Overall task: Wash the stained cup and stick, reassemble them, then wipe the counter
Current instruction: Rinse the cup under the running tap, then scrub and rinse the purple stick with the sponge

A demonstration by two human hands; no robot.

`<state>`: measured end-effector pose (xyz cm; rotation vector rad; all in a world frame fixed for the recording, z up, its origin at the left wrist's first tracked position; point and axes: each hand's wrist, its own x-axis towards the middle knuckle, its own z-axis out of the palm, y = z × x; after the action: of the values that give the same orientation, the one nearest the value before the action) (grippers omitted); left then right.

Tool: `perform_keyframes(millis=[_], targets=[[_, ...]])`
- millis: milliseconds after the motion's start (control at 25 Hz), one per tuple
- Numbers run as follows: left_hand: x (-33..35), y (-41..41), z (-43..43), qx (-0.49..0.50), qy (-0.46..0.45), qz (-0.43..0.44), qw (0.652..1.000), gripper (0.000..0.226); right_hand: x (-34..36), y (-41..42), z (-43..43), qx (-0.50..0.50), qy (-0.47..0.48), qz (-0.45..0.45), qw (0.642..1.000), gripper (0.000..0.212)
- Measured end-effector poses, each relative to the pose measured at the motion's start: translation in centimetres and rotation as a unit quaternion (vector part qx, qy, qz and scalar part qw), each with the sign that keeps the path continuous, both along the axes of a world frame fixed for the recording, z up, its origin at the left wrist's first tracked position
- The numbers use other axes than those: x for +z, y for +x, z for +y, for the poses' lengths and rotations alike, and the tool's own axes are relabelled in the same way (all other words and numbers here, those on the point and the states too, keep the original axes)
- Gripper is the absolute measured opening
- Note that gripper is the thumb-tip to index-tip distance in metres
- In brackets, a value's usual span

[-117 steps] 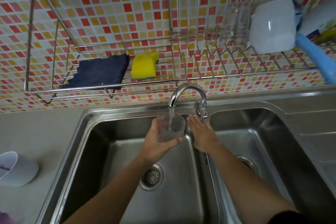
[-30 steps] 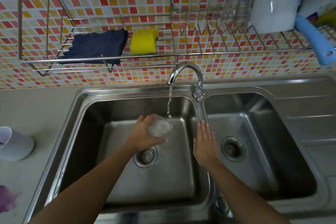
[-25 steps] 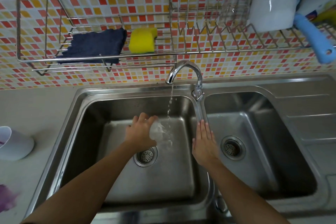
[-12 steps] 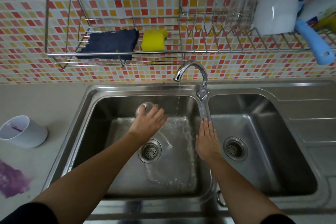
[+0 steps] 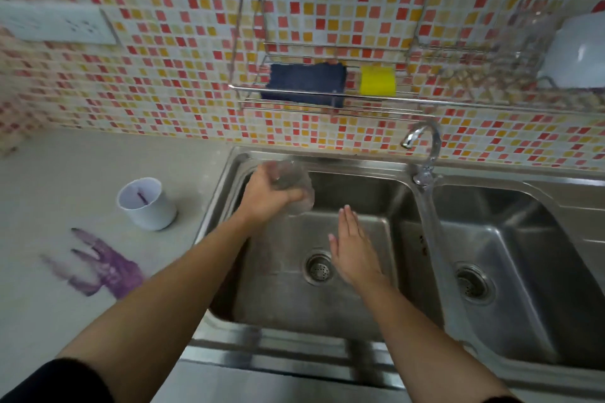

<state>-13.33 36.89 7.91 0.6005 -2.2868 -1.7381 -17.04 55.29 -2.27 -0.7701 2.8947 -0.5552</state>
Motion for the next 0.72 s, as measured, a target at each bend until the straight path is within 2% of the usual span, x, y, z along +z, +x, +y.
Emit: perform_keyframes(millis=[160, 280, 360, 520, 720], targets=[[5.2, 3.0, -8.5, 0.037, -0.069, 0.045, 0.996, 0.08, 1.2, 2.6, -9.4, 0.045, -0.016, 0.026, 0.999, 0.059], [8.1, 5.6, -17.0, 0.058, -0.111, 0.055, 0.991, 0.083, 1.5, 4.6, -15.8, 0.057, -0.015, 0.034, 0.998, 0.072], [8.6, 7.2, -23.2, 0.074, -0.149, 0.04, 0.985, 0.083, 1.2, 5.8, -20.0, 0.069, 0.007, 0.034, 0.997, 0.064], [5.5, 9.4, -32.1, 0.105, -0.197, -0.043, 0.974, 0.087, -0.3, 7.5, -25.5, 0.062, 0.033, 0.01, 0.998, 0.058], [-1.0, 11.1, -35.9, 0.067, -0.213, -0.149, 0.963, 0.091, -2.4, 9.1, -27.5, 0.023, 0.085, -0.034, 0.996, 0.058]])
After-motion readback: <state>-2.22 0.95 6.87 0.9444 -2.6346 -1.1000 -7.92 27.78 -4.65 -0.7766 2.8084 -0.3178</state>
